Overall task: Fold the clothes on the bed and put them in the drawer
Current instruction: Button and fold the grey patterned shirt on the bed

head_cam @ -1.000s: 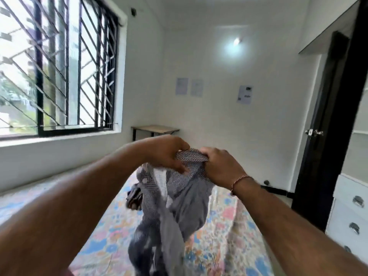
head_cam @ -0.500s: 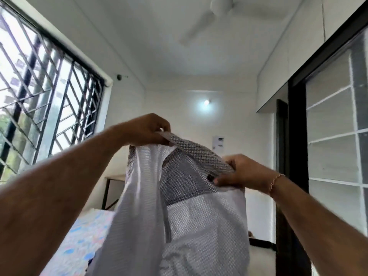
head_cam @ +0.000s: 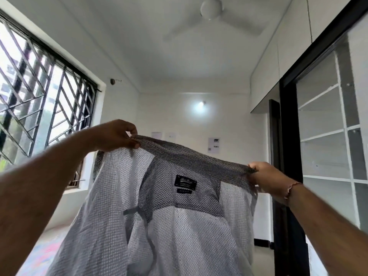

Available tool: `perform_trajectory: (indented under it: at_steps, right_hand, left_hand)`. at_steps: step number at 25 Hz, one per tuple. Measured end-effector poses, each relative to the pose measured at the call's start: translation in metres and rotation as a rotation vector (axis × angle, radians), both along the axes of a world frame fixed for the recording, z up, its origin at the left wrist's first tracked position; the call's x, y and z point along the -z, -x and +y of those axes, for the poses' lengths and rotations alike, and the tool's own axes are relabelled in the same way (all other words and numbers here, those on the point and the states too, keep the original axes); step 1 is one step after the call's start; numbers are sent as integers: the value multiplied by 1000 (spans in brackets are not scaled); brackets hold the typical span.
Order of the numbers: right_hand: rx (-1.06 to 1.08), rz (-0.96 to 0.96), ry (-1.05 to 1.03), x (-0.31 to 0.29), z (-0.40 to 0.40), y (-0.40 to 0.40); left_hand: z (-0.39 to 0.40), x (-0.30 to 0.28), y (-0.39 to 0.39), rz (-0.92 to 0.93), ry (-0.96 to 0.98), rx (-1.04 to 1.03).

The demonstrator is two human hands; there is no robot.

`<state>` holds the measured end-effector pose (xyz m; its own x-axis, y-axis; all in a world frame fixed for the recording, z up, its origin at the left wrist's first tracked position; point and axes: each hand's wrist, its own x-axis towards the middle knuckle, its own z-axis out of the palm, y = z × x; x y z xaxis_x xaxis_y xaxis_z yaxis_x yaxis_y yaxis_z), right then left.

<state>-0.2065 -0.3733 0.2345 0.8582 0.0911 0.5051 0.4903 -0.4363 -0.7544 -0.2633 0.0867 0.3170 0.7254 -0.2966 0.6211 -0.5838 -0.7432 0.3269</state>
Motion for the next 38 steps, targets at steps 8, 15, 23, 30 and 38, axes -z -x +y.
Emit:
perform_trajectory:
  at_steps: [8, 15, 23, 30, 38]
  right_hand:
    - [-105, 13, -462, 17, 11, -5]
    - [-326, -166, -399, 10, -2, 5]
    - [181, -314, 367, 7, -3, -3]
    - [-60, -43, 31, 17, -22, 10]
    - [-144, 77, -397, 117, -21, -10]
  left_hand:
    - [16, 27, -15, 58, 378, 165]
    - [20, 30, -25, 71, 125, 93]
    - [4, 29, -27, -14, -189, -69]
    - [20, 56, -24, -57, 42, -37]
    - [28, 191, -62, 344, 870, 296]
